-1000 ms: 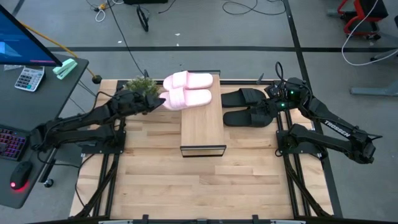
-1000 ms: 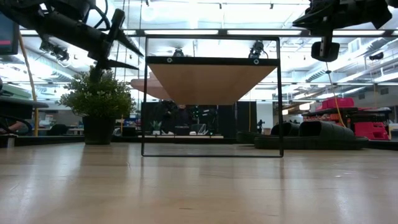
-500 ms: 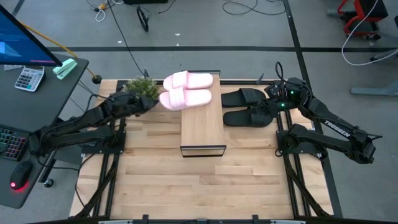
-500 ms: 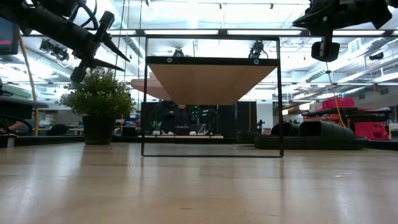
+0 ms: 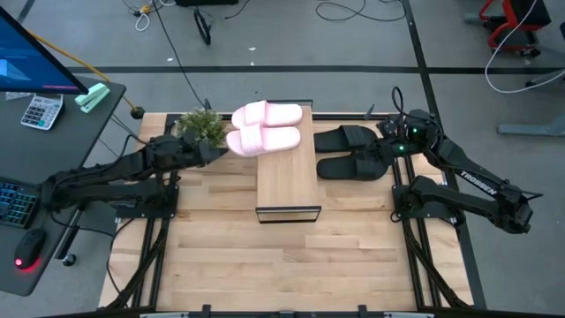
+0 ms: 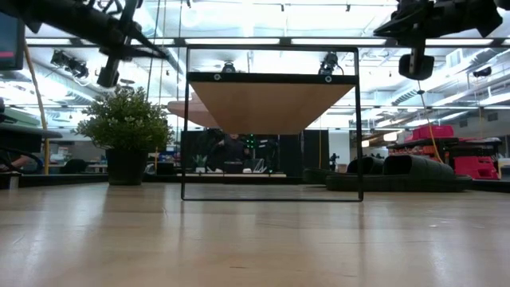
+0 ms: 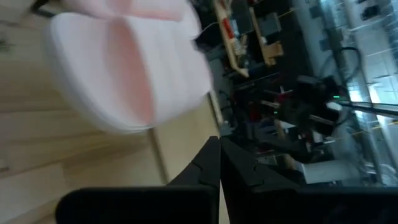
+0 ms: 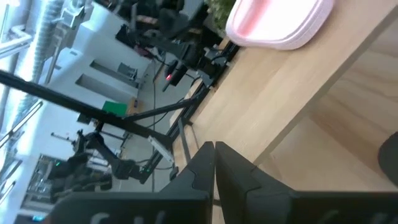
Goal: Pick and place slides into the shelf
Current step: Put the top black slipper on the shelf
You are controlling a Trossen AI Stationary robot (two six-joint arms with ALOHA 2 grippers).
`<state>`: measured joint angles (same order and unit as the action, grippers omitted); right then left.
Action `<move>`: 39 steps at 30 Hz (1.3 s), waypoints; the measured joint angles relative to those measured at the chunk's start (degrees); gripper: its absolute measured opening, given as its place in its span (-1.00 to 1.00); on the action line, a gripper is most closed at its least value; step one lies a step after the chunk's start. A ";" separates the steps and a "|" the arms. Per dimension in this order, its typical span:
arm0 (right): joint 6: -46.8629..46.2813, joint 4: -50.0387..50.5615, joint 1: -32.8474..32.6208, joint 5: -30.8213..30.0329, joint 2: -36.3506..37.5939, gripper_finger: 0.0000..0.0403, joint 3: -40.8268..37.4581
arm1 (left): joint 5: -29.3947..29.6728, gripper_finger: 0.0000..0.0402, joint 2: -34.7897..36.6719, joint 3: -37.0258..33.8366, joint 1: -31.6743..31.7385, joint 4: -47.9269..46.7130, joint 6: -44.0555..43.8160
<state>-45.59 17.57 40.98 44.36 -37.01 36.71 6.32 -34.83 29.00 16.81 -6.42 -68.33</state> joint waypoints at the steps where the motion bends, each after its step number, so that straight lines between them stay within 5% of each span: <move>1: 0.00 0.04 0.52 -0.16 0.00 -0.90 0.00 | 1.05 -0.94 0.00 0.56 -0.85 -0.03 0.01; 10: -0.66 2.19 7.52 3.09 0.00 -0.90 0.21 | 10.46 -0.96 -0.54 5.23 -9.82 2.76 2.04; 15: 7.65 15.97 12.00 4.08 -0.11 -0.90 6.19 | 14.27 -0.96 -3.19 6.01 -14.43 6.84 3.46; 26: 25.89 52.33 17.41 -8.42 -4.45 -0.90 23.08 | 15.08 -0.90 -16.19 5.99 -18.75 25.26 5.90; 39: 25.37 54.10 17.41 -18.67 -8.89 -0.90 20.80 | 14.90 -0.95 -21.53 5.99 -18.73 36.00 9.43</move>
<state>-20.22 71.67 58.39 25.68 -45.90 57.51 21.23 -56.36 34.98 -1.92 29.58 -58.89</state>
